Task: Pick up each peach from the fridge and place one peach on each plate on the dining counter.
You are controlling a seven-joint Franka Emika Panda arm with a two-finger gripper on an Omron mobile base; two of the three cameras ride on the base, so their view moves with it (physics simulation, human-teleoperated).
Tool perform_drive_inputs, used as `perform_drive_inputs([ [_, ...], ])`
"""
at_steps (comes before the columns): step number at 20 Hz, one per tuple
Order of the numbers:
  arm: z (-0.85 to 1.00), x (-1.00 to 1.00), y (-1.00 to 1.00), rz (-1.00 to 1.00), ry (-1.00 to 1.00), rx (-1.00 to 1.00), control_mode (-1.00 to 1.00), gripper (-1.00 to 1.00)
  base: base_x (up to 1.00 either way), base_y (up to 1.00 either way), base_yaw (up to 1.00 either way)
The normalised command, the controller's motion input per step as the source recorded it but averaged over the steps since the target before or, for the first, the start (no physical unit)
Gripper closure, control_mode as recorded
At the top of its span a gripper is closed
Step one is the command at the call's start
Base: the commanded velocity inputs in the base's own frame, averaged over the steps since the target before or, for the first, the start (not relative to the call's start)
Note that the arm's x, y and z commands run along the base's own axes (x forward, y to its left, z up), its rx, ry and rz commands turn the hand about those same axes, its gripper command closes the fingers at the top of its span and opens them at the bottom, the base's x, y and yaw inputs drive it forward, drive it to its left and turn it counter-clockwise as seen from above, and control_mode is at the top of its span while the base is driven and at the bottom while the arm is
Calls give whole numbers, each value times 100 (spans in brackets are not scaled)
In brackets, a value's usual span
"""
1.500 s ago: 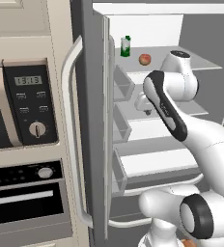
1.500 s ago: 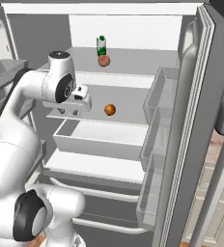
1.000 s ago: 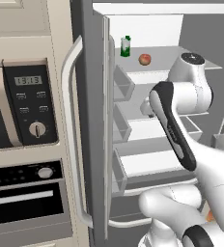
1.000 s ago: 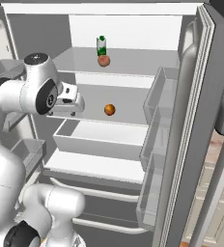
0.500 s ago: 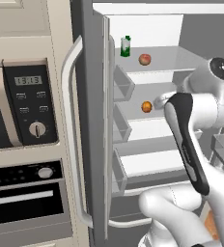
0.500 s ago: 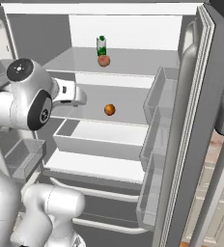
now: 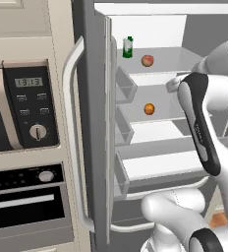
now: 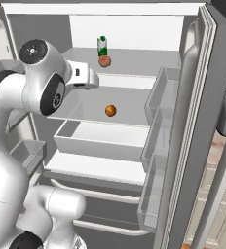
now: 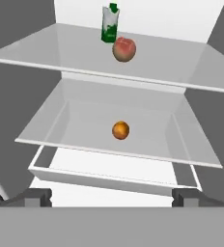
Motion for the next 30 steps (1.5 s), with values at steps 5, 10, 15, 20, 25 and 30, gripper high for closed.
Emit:
perform_drive_inputs([
  [5, 22, 83, -4, 0, -6, 4, -100, -100, 0, 0, 0],
  [10, 11, 75, 0, 0, -5, 3, -100, -100, 0, 0, 0],
  [15, 0, 66, 4, -4, -1, -1, -100, -100, 0, 0, 0],
  [20, 0, 72, 2, -2, 4, 0, -100, -100, 0, 0, 0],
  [25, 0, 70, 1, 0, 2, 0, -100, -100, 0, 0, 0],
  [30, -3, 63, 0, 0, 2, 0, -100, -100, 0, 0, 0],
])
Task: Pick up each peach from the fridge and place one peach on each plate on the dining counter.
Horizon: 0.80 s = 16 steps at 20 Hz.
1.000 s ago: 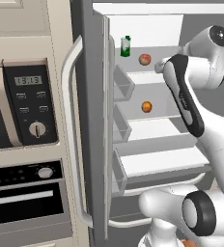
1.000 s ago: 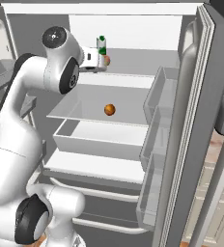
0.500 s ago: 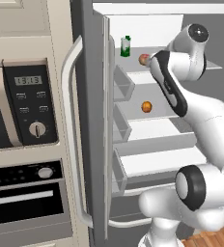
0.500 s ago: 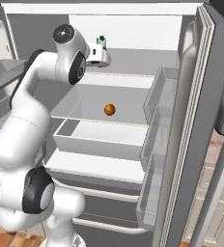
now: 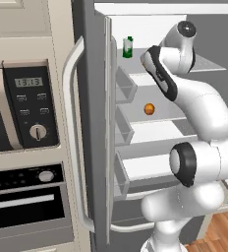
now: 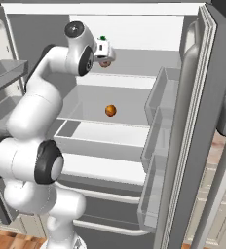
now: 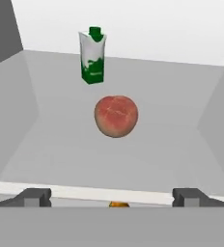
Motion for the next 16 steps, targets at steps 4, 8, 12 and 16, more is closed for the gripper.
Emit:
perform_drive_inputs([
  [4, -20, 64, 0, 0, 3, 0, -100, -100, 0, 0, 0],
  [8, -22, 58, 0, 0, 1, 0, -100, -100, 0, 0, 0],
  [12, -12, 53, 0, 0, 0, 0, -100, -100, 0, 0, 0],
  [16, -14, 58, 0, 0, 7, 0, -100, -100, 0, 0, 0],
])
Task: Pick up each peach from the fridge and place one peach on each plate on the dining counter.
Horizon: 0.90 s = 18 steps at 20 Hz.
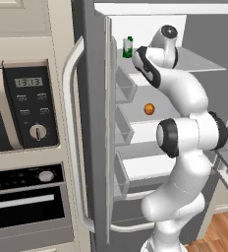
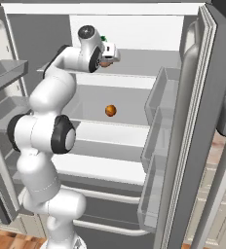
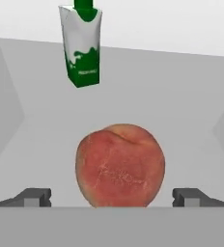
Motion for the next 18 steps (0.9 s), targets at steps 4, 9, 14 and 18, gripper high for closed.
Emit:
perform_drive_inputs([
  [4, -7, 56, 0, 0, 3, 0, -100, -100, 0, 0, 0],
  [9, -7, 26, 0, 0, 4, 0, -100, -100, 0, 0, 0],
  [14, -16, 0, 0, 0, 8, 0, -100, -100, 0, 0, 0],
  [18, -38, 12, -4, 0, 8, 0, -100, -100, 0, 0, 0],
])
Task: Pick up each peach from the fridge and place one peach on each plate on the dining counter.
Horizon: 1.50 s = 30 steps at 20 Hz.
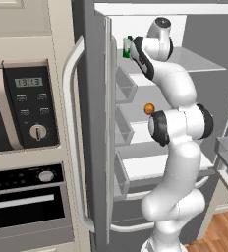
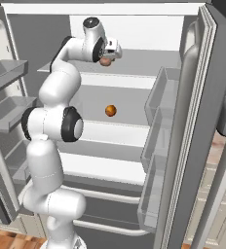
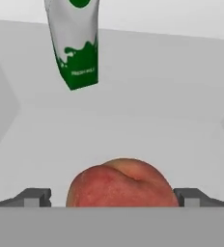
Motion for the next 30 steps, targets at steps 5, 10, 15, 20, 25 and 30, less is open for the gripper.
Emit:
perform_drive_inputs([
  [5, -49, -7, -6, 0, 3, 0, -100, 100, 0, 0, 0],
  [10, -44, -26, -7, 0, 0, 0, -100, 100, 0, 0, 0],
  [15, -51, -24, 0, 0, -5, 0, -100, 100, 0, 0, 0],
  [20, -15, -30, 0, 0, -22, 1, -100, 100, 0, 0, 0],
  [25, 23, -75, 0, -1, -13, 2, -100, 100, 0, 0, 0],
  [30, 64, -100, 0, -2, -3, 0, -100, 100, 0, 0, 0],
])
